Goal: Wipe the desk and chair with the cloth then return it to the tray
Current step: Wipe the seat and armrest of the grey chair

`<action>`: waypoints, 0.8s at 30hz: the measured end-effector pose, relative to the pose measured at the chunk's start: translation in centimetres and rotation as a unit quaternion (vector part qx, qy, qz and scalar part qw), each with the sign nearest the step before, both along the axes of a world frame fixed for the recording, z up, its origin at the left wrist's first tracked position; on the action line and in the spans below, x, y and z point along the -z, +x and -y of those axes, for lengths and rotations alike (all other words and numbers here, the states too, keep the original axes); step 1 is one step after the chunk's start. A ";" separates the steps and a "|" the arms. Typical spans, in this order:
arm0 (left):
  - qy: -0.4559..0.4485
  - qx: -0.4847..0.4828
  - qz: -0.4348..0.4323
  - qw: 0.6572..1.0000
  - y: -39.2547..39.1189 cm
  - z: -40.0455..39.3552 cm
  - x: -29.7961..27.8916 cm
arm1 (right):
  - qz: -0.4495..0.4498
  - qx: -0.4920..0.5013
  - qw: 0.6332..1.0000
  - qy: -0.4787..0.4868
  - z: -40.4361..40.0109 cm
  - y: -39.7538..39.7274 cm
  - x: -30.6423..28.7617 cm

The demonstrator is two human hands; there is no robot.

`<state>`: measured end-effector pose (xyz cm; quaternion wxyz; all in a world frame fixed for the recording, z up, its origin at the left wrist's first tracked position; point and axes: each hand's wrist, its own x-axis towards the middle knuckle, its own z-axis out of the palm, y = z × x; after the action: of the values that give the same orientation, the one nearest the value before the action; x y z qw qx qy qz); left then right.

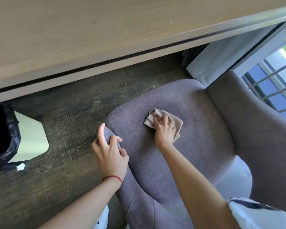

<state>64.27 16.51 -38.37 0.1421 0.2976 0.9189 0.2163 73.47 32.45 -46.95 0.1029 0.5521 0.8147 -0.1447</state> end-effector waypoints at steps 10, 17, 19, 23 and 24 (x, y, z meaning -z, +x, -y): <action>-0.024 0.019 -0.014 0.999 0.0 0.3 -0.6 | -0.122 0.091 0.983 -0.104 2.4 -0.4 -0.9; -0.174 0.166 0.016 0.971 -1.5 1.6 -7.7 | -0.448 0.317 0.729 -0.408 3.8 3.8 -11.1; -0.152 0.216 0.032 0.964 -0.1 2.4 -11.7 | -0.516 0.313 0.677 -0.421 4.2 4.9 -15.7; -0.049 0.328 0.227 0.916 5.8 3.9 -20.2 | -0.601 0.328 0.593 -0.423 5.7 7.1 -24.7; -0.045 0.353 0.255 0.899 7.6 4.4 -21.8 | -0.617 0.334 0.575 -0.420 6.2 7.8 -26.7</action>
<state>71.83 12.06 -16.59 0.4520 0.5306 0.6943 0.1790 81.27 26.28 -20.27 -0.2596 0.4576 0.2866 -0.8007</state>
